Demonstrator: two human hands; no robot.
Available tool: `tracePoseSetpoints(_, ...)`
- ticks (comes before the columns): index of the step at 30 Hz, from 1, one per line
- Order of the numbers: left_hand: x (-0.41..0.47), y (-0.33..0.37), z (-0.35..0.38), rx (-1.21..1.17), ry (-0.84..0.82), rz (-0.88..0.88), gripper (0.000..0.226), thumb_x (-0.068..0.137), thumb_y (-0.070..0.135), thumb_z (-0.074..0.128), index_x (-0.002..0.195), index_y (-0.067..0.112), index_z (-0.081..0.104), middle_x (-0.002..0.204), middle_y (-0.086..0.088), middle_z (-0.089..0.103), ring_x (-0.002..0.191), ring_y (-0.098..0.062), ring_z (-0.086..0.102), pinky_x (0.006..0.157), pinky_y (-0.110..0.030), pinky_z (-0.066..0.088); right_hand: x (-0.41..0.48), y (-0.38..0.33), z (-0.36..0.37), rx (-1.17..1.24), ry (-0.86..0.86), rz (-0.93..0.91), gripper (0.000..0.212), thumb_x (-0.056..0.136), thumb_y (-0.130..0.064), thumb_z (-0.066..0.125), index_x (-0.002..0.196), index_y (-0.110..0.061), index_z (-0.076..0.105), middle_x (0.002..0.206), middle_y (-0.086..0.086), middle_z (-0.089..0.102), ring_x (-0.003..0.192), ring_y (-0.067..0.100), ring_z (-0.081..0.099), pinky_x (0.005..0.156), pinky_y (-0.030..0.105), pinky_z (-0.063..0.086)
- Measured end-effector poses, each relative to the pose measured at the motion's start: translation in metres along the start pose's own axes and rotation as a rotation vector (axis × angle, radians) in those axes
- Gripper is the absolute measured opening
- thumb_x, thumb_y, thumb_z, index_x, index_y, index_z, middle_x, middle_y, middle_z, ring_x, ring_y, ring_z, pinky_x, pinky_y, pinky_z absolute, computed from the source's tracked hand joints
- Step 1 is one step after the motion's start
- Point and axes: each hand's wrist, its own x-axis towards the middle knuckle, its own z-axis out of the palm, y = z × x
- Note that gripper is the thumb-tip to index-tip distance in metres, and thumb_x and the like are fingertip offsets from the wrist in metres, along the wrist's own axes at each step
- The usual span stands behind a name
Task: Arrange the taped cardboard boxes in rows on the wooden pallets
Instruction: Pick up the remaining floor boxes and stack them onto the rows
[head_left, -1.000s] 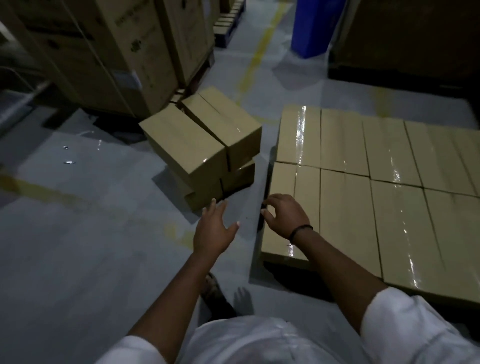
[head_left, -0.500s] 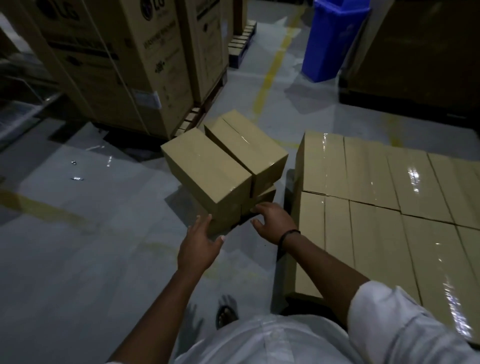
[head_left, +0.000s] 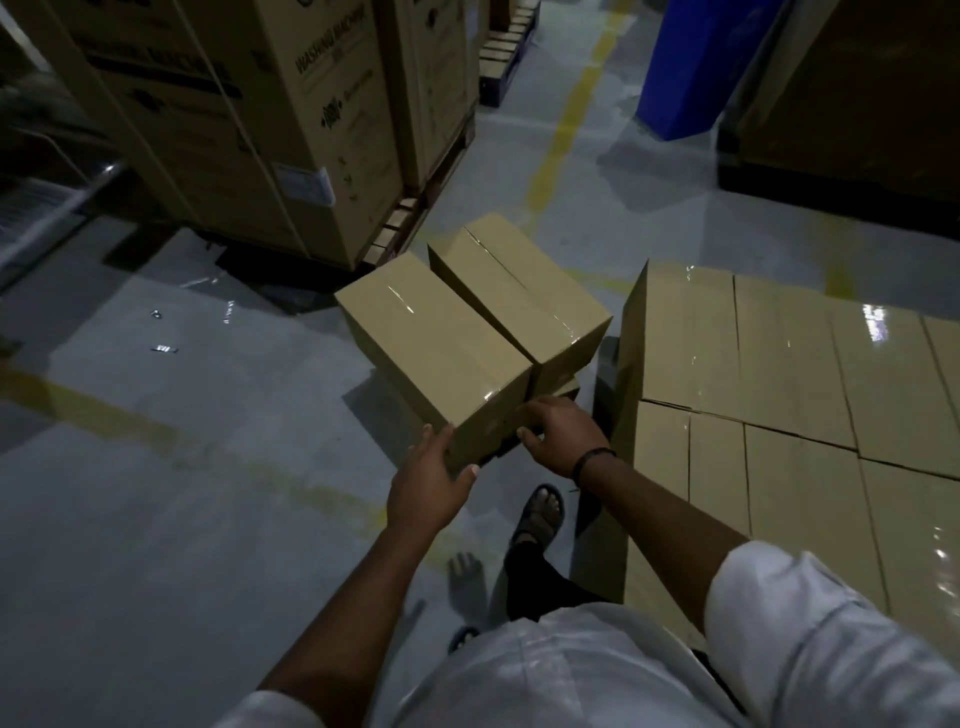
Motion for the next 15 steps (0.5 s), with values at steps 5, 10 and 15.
tracePoseSetpoints(5,0.064,0.02,-0.005,-0.025,-0.041,-0.019,0.079,0.093,0.05,0.068,0.16,0.03,0.032,0.168,-0.006,0.025,0.152,-0.032,0.029,0.114,-0.054,0.039,0.06,0.022,-0.015,0.006,-0.032,0.028,0.04,0.098,-0.036,0.061,0.133,-0.017,0.061,0.129,0.007,0.063,0.117,0.025,0.057,0.098,0.041,0.051)
tracePoseSetpoints(10,0.131,0.062,-0.005,-0.009,-0.074,-0.033,0.078,0.095,0.047,0.066,0.161,0.028,0.03,0.169,-0.005,0.023,0.15,-0.028,0.033,0.115,-0.044,0.038,0.118,0.06,-0.044,0.052,-0.036,0.046,0.038,0.095,-0.031,0.063,0.13,-0.017,0.065,0.123,0.008,0.067,0.11,0.027,0.061,0.093,0.04,0.053)
tracePoseSetpoints(15,0.202,0.105,0.006,-0.017,-0.103,-0.008,0.078,0.094,0.046,0.064,0.161,0.026,0.03,0.168,-0.007,0.024,0.15,-0.028,0.031,0.118,-0.045,0.035,0.177,0.106,-0.071,0.068,-0.047,0.097,0.045,0.097,-0.03,0.063,0.14,-0.018,0.059,0.14,0.008,0.058,0.122,0.028,0.056,0.1,0.042,0.05)
